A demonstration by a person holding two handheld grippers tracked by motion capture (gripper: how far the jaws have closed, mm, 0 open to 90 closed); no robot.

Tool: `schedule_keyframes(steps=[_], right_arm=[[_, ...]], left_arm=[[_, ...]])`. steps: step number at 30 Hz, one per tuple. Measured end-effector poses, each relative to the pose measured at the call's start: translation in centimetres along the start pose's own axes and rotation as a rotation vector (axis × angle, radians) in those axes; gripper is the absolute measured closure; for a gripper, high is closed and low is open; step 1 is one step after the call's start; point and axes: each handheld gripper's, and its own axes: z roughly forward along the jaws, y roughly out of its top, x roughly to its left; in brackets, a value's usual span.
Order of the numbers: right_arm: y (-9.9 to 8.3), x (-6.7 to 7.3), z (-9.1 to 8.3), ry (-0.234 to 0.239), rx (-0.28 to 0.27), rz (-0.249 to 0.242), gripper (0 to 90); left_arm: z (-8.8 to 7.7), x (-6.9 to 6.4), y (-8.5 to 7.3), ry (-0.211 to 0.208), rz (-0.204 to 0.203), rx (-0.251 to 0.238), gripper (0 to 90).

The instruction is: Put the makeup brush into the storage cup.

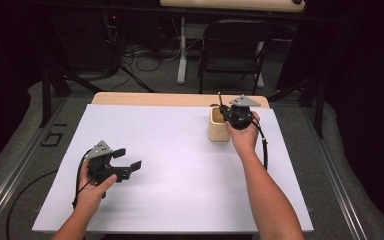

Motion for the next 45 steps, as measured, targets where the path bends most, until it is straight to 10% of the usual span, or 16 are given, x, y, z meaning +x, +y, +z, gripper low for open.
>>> schedule_keyframes(steps=[15,25,45], right_arm=[[-0.2,0.1,0.0,0.006,0.018,0.004,83.0],[-0.1,-0.2,-0.9,-0.026,0.009,0.047,47.6],[0.4,0.4,-3.1,0.003,0.017,0.017,40.9]], left_arm=[[0.0,0.0,0.0,0.0,0.001,0.001,15.5],[0.0,0.0,0.0,0.001,-0.002,-0.001,15.5],[-0.2,0.1,0.0,0.007,-0.007,-0.007,15.6]])
